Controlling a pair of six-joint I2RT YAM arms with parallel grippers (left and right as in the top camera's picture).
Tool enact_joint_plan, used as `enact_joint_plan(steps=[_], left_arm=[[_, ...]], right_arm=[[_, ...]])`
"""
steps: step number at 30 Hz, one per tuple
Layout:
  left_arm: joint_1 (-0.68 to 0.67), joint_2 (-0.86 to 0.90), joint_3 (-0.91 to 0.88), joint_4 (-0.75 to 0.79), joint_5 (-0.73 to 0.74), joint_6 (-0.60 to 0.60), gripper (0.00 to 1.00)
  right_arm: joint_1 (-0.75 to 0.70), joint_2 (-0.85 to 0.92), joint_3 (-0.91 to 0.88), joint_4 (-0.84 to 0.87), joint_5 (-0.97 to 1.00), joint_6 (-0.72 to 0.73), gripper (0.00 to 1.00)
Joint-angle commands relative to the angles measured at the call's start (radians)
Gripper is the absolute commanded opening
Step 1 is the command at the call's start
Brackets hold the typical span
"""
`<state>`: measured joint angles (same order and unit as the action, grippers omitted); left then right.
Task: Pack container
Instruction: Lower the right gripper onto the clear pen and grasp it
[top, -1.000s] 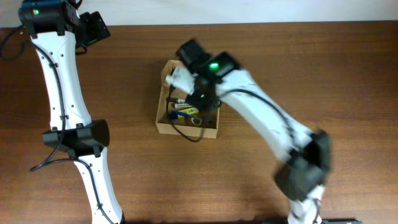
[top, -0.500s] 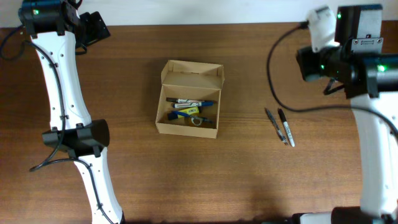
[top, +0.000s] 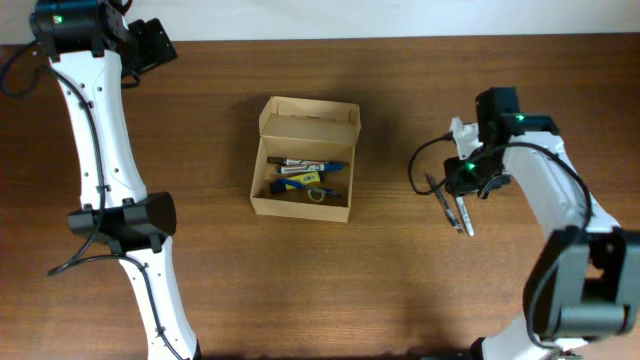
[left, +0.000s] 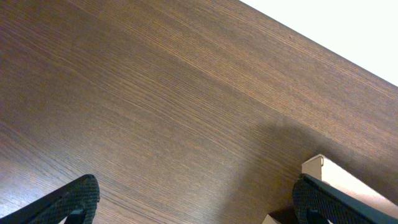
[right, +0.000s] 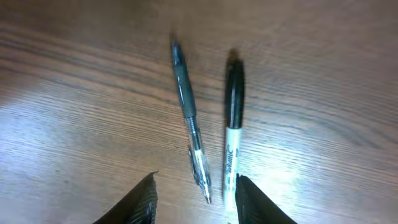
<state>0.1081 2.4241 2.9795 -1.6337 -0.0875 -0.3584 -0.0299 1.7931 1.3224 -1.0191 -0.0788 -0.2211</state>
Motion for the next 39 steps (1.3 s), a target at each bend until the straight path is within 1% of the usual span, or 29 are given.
enact_joint_plan(steps=[1,10,22,24,25,27,29,30,32,34,36,39], left_arm=[[0.004,0.002,0.015,0.002,-0.014,0.009,1.00],[0.004,0.002,0.015,0.002,-0.014,0.009,1.00],[0.004,0.002,0.015,0.002,-0.014,0.009,1.00],[0.004,0.002,0.015,0.002,-0.014,0.009,1.00],[0.004,0.002,0.015,0.002,-0.014,0.009,1.00],[0.004,0.002,0.015,0.002,-0.014,0.009,1.00],[0.004,0.002,0.015,0.002,-0.014,0.009,1.00],[0.004,0.002,0.015,0.002,-0.014,0.009,1.00],[0.004,0.002,0.015,0.002,-0.014,0.009,1.00],[0.004,0.002,0.015,0.002,-0.014,0.009,1.00],[0.004,0.002,0.015,0.002,-0.014,0.009,1.00],[0.004,0.002,0.015,0.002,-0.014,0.009,1.00]], right_arm=[[0.037,0.049,-0.010,-0.002,0.032,-0.010,0.41],[0.095,0.153,-0.010,0.008,0.133,-0.010,0.42],[0.089,0.238,-0.011,0.048,0.132,-0.010,0.42],[0.089,0.251,-0.011,0.048,0.132,-0.010,0.40],[0.089,0.257,-0.011,0.048,0.132,-0.010,0.37],[0.089,0.271,-0.011,0.048,0.132,-0.009,0.26],[0.089,0.275,-0.011,0.046,0.123,-0.009,0.10],[0.090,0.275,-0.010,0.047,0.113,-0.009,0.04],[0.093,0.272,-0.003,0.035,0.083,-0.009,0.04],[0.103,0.270,0.052,-0.022,0.020,-0.010,0.04],[0.115,0.264,0.125,-0.090,-0.002,-0.010,0.04],[0.144,0.249,0.302,-0.227,-0.005,-0.010,0.04]])
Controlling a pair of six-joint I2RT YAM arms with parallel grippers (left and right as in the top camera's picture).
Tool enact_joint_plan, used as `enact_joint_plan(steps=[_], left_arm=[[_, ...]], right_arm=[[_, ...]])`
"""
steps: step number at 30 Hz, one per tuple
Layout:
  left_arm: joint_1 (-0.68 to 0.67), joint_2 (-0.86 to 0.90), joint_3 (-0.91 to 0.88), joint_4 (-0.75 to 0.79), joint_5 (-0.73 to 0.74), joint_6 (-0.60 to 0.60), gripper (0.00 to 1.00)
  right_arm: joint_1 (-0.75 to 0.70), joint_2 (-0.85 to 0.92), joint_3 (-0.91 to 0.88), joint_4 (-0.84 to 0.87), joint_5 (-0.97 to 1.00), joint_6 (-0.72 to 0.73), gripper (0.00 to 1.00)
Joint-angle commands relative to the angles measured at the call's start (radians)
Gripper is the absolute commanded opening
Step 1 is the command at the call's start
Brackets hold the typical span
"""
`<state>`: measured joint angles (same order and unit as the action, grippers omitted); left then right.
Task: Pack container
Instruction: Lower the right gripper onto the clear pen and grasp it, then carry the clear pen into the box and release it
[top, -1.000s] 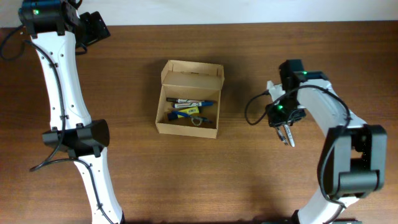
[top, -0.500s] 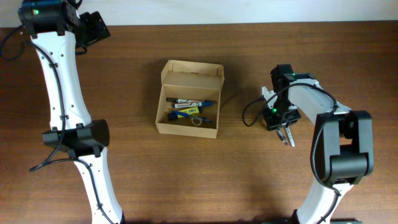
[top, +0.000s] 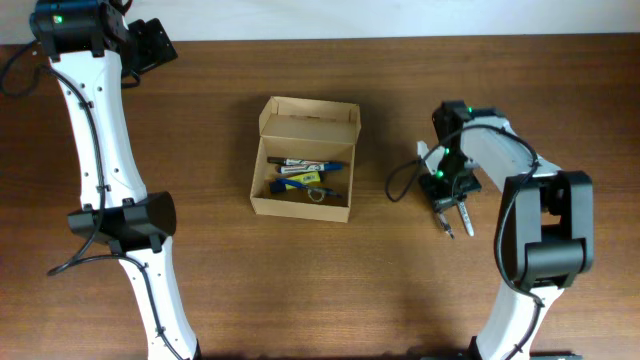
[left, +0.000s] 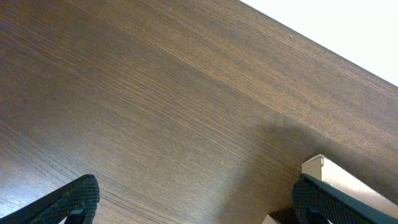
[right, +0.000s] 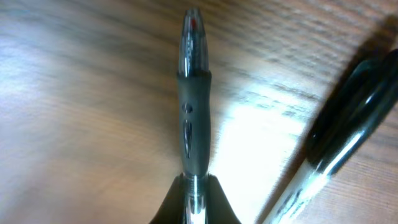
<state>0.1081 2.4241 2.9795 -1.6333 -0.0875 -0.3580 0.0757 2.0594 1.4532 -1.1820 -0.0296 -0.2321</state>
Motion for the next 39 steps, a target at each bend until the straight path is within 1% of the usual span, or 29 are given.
enact_joint_plan(steps=[1,4,8,10,12,17,22,24,29,34,39], left_arm=[[0.004,0.002,0.015,0.001,-0.014,0.009,1.00],[0.004,0.002,0.015,0.001,-0.014,0.009,1.00],[0.004,0.002,0.015,0.001,-0.014,0.009,1.00],[0.004,0.002,0.015,0.001,-0.014,0.008,1.00],[0.004,0.002,0.015,0.001,-0.014,0.009,1.00],[0.004,0.002,0.015,0.001,-0.014,0.009,1.00],[0.004,0.002,0.015,0.001,-0.014,0.009,1.00],[0.004,0.002,0.015,0.001,-0.014,0.009,1.00],[0.004,0.002,0.015,0.001,-0.014,0.009,1.00],[0.004,0.002,0.015,0.001,-0.014,0.009,1.00],[0.004,0.002,0.015,0.001,-0.014,0.009,1.00]], right_arm=[[0.053,-0.025,0.251,-0.113,-0.056,0.002,0.04],[0.105,-0.040,0.480,-0.223,-0.058,0.002,0.04],[0.202,-0.043,0.771,-0.285,-0.056,0.001,0.04],[0.264,-0.043,0.876,-0.280,-0.057,-0.019,0.04],[0.327,-0.043,0.929,-0.268,-0.057,-0.089,0.04],[0.477,-0.024,0.908,-0.255,-0.057,-0.275,0.04],[0.565,0.037,0.840,-0.245,-0.057,-0.478,0.04],[0.583,0.071,0.818,-0.232,-0.056,-0.533,0.04],[0.581,0.163,0.784,-0.189,-0.059,-0.546,0.04],[0.578,0.265,0.770,-0.178,-0.133,-0.544,0.04],[0.578,0.358,0.770,-0.172,-0.136,-0.460,0.04]])
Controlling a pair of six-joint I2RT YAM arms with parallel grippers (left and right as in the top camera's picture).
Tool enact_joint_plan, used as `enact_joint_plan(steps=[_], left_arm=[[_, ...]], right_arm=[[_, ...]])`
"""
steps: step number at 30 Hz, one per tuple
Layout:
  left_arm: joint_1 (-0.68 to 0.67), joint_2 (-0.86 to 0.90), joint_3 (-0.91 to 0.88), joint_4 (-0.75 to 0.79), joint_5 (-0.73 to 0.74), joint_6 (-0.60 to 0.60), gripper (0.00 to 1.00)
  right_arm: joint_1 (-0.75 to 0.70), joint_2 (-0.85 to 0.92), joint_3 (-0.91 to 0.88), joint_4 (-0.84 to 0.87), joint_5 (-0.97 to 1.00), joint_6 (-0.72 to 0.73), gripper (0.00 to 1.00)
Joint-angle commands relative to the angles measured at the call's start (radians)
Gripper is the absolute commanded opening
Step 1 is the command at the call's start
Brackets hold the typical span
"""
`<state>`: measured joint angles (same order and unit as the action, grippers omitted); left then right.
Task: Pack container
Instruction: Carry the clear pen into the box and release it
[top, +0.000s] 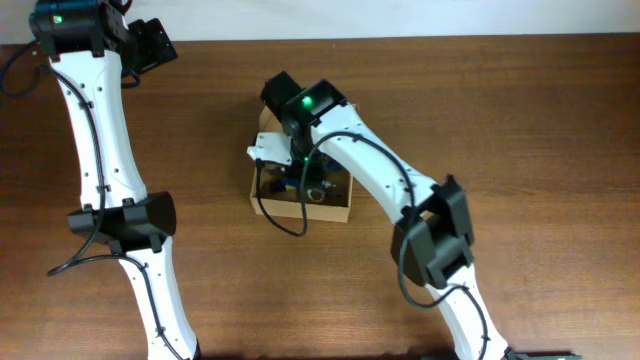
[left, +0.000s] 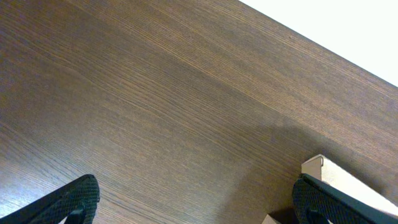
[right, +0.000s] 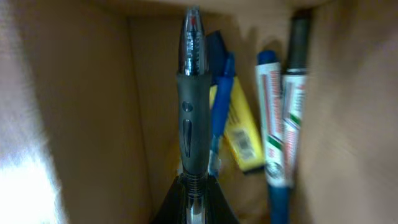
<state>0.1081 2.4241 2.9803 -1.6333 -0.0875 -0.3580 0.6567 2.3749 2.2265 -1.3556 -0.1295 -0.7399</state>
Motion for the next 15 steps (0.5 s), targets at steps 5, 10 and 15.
enact_joint_plan(steps=[5,10,15], left_arm=[[0.004,0.002,0.014,0.001,-0.014,0.009,1.00],[0.004,0.002,0.014,0.001,-0.014,0.008,1.00],[0.004,0.002,0.014,0.001,-0.014,0.009,1.00]], right_arm=[[-0.002,0.048,-0.003,0.000,-0.029,0.066,0.05],[-0.002,-0.018,-0.003,-0.017,0.086,0.133,0.63],[-0.011,-0.184,-0.003,-0.017,0.172,0.181,0.64]])
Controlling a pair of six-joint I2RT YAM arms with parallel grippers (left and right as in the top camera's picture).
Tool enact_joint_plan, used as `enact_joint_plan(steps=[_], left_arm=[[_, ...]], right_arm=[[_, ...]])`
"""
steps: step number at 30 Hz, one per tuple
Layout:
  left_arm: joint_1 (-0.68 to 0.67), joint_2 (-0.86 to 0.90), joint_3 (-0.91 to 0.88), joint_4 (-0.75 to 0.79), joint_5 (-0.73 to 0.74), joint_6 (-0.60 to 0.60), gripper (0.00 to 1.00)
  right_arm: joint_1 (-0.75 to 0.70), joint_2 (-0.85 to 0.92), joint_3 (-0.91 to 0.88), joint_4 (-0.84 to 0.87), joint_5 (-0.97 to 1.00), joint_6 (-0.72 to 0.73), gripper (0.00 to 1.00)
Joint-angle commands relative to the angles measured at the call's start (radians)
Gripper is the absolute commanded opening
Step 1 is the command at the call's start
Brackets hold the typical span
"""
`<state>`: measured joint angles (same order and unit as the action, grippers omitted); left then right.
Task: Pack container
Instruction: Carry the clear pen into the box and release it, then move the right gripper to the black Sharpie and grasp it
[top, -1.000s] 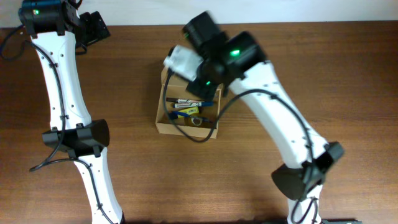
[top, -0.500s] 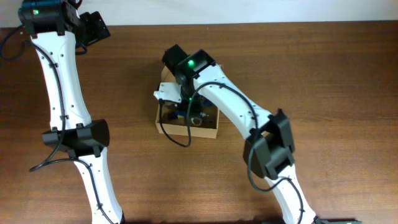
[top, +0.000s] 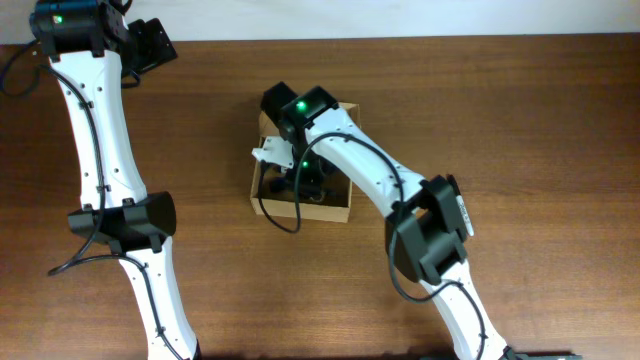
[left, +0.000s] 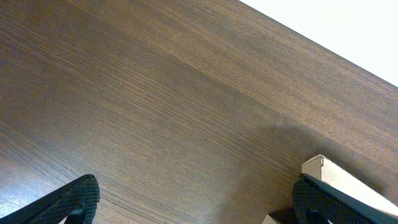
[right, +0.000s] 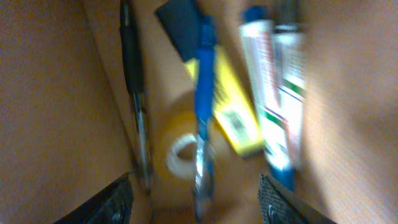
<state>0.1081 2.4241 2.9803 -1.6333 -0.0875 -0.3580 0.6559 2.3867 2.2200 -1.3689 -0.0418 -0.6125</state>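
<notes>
An open cardboard box (top: 349, 206) stands mid-table. My right gripper (right: 198, 210) is down inside it, open, with nothing between its fingers (right: 118, 202). Just ahead of it, a black pen (right: 133, 93) lies along the box wall. Beside the pen are a blue pen (right: 203, 93), a yellow piece (right: 229, 109), a roll of tape (right: 177, 150) and two white markers (right: 273, 87). My left gripper (left: 199, 205) is open above bare wood at the far left, away from the box.
The right arm (top: 365, 165) stretches over the box from the right and covers part of the table (top: 520, 120) there. A corner of the box (left: 323, 167) shows in the left wrist view. The table's back edge (left: 348, 50) runs behind.
My right gripper was shut on the black pen over the inside of the box. Now it is open and the pen lies in the box by the wall. The left arm has not moved.
My right gripper was open above a pen and a black marker lying on the table at the right. Then it was shut on the pen there. After that it held the pen over the box, and now the pen rests inside.
</notes>
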Motion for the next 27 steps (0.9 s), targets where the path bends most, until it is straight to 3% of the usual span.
enact_joint_plan(steps=[1,8,14,17,20,27], left_arm=[[0.004,0.002,0.014,0.001,-0.014,0.009,1.00],[0.004,0.002,0.014,0.001,-0.014,0.009,1.00],[0.004,0.002,0.014,0.001,-0.014,0.009,1.00],[0.004,0.002,0.014,0.001,-0.014,0.009,1.00],[0.004,0.002,0.014,0.001,-0.014,0.009,1.00],[0.004,0.002,0.014,0.001,-0.014,0.009,1.00]], right_arm=[[-0.018,-0.237,0.004,-0.005,0.090,0.058,0.63],[-0.204,-0.559,0.003,0.023,0.098,0.168,0.54],[-0.582,-0.731,-0.002,0.066,-0.033,0.313,0.52],[-0.766,-0.736,-0.049,0.077,-0.193,0.341,0.53],[-0.876,-0.716,-0.179,0.095,-0.235,0.360,0.52],[-0.912,-0.539,-0.512,0.134,-0.187,0.416,0.46]])
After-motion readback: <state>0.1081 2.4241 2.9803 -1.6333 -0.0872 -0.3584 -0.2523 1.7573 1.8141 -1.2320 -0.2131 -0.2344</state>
